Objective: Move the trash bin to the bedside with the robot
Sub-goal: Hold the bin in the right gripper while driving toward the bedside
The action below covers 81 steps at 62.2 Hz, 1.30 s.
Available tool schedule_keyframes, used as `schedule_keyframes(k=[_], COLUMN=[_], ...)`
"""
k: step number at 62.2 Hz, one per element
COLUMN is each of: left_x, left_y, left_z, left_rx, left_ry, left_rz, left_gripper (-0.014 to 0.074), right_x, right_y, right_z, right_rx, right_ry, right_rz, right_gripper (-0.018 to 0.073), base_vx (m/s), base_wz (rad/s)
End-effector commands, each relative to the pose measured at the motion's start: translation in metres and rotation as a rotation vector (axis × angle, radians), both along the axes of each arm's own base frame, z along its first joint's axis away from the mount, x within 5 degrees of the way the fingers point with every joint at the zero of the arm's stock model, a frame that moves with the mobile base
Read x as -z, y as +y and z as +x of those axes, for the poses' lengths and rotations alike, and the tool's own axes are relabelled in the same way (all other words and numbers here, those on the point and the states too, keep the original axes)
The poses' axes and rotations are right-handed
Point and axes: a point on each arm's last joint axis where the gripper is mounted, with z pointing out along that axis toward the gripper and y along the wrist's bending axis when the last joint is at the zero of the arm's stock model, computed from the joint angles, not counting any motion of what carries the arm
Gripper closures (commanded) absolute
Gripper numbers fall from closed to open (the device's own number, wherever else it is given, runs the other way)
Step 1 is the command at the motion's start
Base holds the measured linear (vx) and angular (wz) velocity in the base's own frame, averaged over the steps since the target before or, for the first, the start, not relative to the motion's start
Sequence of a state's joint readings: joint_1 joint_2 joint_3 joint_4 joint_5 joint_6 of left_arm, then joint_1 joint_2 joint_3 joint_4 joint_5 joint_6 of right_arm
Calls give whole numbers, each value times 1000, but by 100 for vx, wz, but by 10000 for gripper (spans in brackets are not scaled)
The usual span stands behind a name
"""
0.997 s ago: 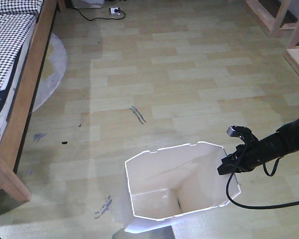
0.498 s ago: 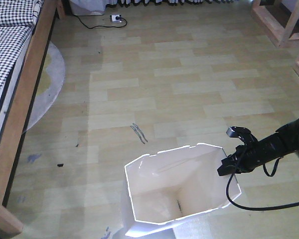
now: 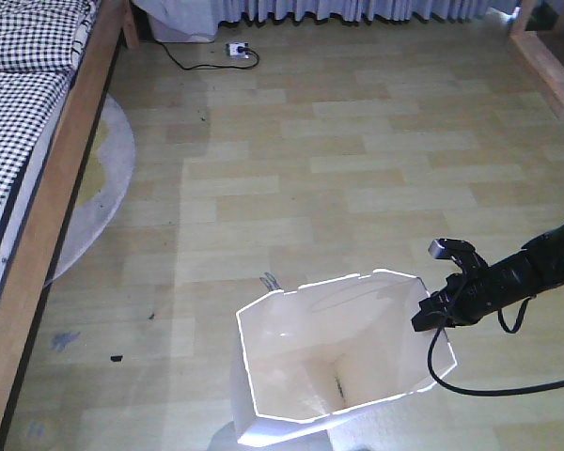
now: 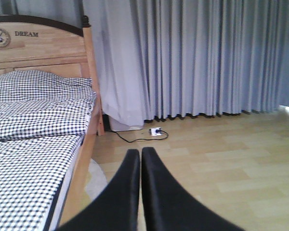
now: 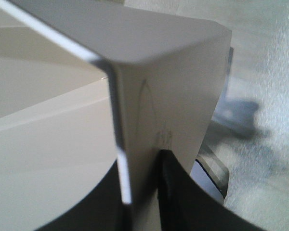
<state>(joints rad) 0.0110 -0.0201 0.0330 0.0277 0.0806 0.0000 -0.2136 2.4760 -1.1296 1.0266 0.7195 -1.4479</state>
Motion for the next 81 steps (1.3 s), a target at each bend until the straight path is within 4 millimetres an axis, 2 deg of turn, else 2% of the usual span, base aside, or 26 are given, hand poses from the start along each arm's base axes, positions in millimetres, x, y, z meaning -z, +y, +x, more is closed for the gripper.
schedule_keyframes(k=[1,41,81], left_x=[-3,-3,-3], left_y=[-1,-1,-1], left_z=[0,0,0], left_rx=[9,9,9], left_ry=[-69,-69,-69], left_rz=[-23,-23,-23], left_gripper=[603,603,603], right_x=[-39,-39,-39], right_y=[12,12,12], right_z=[9,9,9], right_rx=[3,3,3], right_ry=[-23,-23,-23], right_rz=[208,208,208], right_gripper=[564,564,564], base_vx=[35,31,33], base_wz=[18,14,-2])
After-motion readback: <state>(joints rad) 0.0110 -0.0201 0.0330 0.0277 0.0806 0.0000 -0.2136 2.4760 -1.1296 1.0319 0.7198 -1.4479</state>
